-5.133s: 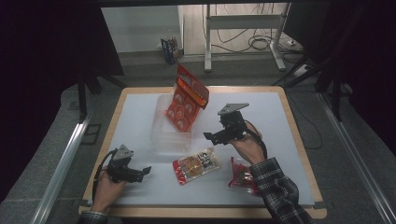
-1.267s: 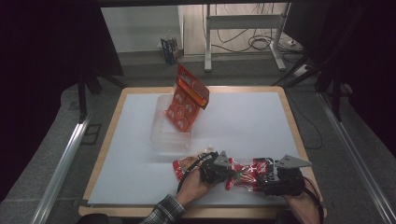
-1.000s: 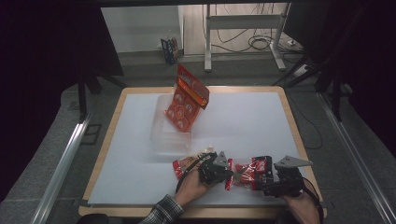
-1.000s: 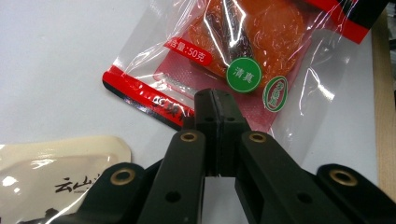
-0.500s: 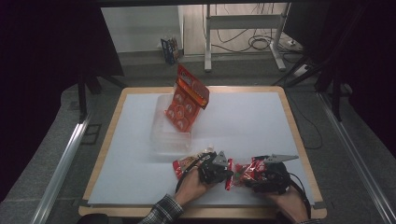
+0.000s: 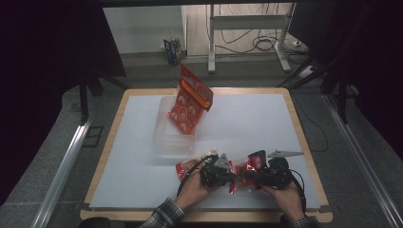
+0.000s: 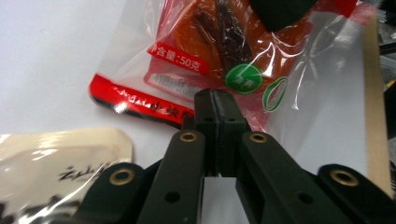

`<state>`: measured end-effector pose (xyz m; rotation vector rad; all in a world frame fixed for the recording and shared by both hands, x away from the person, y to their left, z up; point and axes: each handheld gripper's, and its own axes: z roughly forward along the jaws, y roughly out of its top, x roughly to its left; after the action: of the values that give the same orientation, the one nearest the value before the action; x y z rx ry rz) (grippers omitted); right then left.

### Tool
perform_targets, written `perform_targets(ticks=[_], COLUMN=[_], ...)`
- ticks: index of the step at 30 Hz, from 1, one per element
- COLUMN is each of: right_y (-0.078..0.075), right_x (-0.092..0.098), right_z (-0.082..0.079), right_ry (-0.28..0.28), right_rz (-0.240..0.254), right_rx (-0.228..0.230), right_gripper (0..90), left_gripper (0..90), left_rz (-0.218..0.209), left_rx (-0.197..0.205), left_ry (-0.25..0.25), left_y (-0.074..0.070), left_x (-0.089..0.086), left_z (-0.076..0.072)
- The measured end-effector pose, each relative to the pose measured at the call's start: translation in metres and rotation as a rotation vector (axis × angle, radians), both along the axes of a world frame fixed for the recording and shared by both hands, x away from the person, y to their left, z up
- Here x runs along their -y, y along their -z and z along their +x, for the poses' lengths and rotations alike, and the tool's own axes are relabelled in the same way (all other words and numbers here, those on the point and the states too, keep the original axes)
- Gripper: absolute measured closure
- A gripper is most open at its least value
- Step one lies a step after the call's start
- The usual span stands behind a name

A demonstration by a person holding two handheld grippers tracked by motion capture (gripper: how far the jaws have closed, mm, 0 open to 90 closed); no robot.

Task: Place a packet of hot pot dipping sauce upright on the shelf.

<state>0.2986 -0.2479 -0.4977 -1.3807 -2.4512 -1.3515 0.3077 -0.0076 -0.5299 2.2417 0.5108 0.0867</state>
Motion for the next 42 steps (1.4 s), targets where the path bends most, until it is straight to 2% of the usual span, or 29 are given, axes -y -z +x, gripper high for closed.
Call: perform_targets(ticks=[1,2,3,5,8,9,10,12,16,17,18,20,21,23,25,26,27,28,30,31,33,35,42], right_y=[-0.003,-0.003,-0.005,-0.009,-0.014,-0.017,-0.017,-0.019,-0.026,-0.03,-0.03,-0.034,-0.036,-0.041,-0.042,-0.043,-0.045,-0.045,-0.048,-0.051,-0.053,-0.057,-0.067], right_x=[-0.001,-0.001,-0.002,-0.004,-0.005,-0.006,-0.006,-0.007,-0.009,-0.01,-0.01,-0.01,-0.01,-0.011,-0.011,-0.012,-0.014,-0.014,-0.016,-0.018,-0.019,-0.022,-0.03], right_z=[0.0,0.0,0.0,0.0,0.002,0.003,0.003,0.004,0.006,0.007,0.007,0.008,0.009,0.012,0.013,0.014,0.017,0.017,0.018,0.019,0.02,0.023,0.033], right_ry=[-0.016,-0.016,-0.021,-0.025,-0.025,-0.023,-0.023,-0.029,-0.042,-0.049,-0.049,-0.05,-0.051,-0.055,-0.052,-0.049,-0.055,-0.055,-0.061,-0.064,-0.064,-0.068,-0.098], right_rz=[0.012,0.012,0.011,0.004,-0.008,-0.012,-0.012,-0.021,-0.029,-0.029,-0.029,-0.03,-0.03,-0.035,-0.038,-0.039,-0.04,-0.04,-0.044,-0.046,-0.046,-0.038,-0.015], right_rx=[0.01,0.01,0.02,0.04,0.063,0.077,0.077,0.088,0.107,0.121,0.121,0.133,0.141,0.159,0.163,0.168,0.178,0.178,0.187,0.202,0.214,0.235,0.262], right_gripper=[67.0,67.0,67.4,68.1,68.7,69.0,69.0,69.1,69.2,69.2,69.2,69.2,69.2,69.2,69.2,69.2,69.2,69.2,69.3,69.2,69.3,69.3,69.4], left_gripper=[71.4,68.4,68.4,62.0,52.9,46.6,44.8,41.6,31.4,27.7,26.3,24.4,21.5,15.9,13.9,12.4,11.0,10.0,8.5,7.4,5.4,3.9,2.0], left_rz=[-0.013,-0.013,-0.009,-0.005,0.003,0.034,0.034,0.063,0.041,0.008,0.008,-0.022,-0.012,-0.021,-0.029,-0.046,-0.058,-0.058,-0.055,-0.056,-0.053,-0.047,-0.06], left_rx=[0.028,0.028,0.043,0.061,0.068,0.093,0.093,0.115,0.111,0.095,0.095,0.075,0.069,0.065,0.064,0.058,0.055,0.055,0.055,0.067,0.066,0.068,0.082], left_ry=[-0.012,-0.012,-0.028,-0.045,-0.04,-0.023,-0.023,-0.026,-0.037,-0.05,-0.05,-0.069,-0.063,-0.082,-0.091,-0.107,-0.127,-0.127,-0.148,-0.171,-0.183,-0.209,-0.247], left_y=[-0.003,-0.003,-0.005,-0.006,-0.008,-0.01,-0.01,-0.014,-0.022,-0.025,-0.025,-0.027,-0.028,-0.029,-0.03,-0.03,-0.031,-0.031,-0.032,-0.033,-0.032,-0.03,-0.027], left_x=[-0.006,-0.006,-0.008,-0.012,-0.015,-0.017,-0.017,-0.021,-0.035,-0.043,-0.043,-0.05,-0.054,-0.06,-0.07,-0.074,-0.087,-0.087,-0.098,-0.11,-0.115,-0.129,-0.153], left_z=[-0.001,-0.001,-0.002,-0.003,-0.008,-0.012,-0.012,-0.016,-0.019,-0.021,-0.021,-0.024,-0.025,-0.03,-0.034,-0.036,-0.039,-0.039,-0.041,-0.044,-0.045,-0.051,-0.058])
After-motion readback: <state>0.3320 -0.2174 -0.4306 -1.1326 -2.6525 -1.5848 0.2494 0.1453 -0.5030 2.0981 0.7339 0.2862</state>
